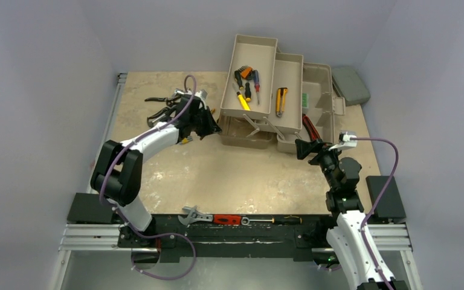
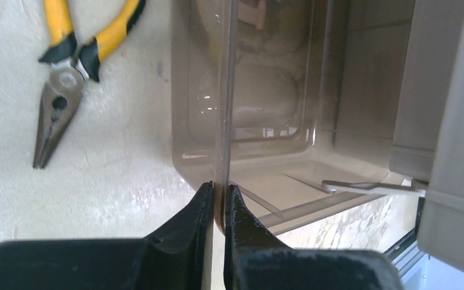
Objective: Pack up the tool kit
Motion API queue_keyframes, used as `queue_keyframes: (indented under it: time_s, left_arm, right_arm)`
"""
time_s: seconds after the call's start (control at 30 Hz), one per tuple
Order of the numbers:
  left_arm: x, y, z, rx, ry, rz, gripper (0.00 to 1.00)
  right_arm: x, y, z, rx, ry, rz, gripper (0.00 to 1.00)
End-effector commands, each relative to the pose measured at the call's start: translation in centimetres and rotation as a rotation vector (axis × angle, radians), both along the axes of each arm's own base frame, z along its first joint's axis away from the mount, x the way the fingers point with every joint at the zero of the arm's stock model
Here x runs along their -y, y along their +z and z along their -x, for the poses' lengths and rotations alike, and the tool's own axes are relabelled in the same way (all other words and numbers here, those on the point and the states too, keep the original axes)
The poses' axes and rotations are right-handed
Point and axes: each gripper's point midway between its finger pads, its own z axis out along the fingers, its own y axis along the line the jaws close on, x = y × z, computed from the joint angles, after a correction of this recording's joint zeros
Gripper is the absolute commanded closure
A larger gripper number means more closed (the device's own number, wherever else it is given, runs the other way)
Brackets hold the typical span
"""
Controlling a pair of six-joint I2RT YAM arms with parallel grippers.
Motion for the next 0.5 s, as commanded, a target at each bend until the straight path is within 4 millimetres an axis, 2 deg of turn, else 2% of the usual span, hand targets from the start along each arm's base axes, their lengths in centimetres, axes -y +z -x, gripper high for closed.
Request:
queue_keyframes:
  time_s: [0.0,0.17,0.3,0.47]
  left_arm:
    - [1.1,-0.5,5.4,-0.012,-0.095,-0.028,1.00]
    - [0.3,-1.2,8.9,-0.029,-0.099,-0.026,1.00]
    - [-2.2,-1.3,10.5,-0.020,-0.047,-0.083,1.00]
    - [-6.1,-1.6,11.1,-0.049,0.055,-0.109,1.00]
  right_arm:
    - [0.4,1.4,0.0,0.049,-0.020,0.008,0.12]
    - [0.4,1.3,0.0,0.048,-0.023,0.009,0.12]
    - [0.6,1.4,0.1,0.050,-0.032,0.008,0.12]
    - [0.8,1.6,0.3,0.062,-0.043,0.009,0.12]
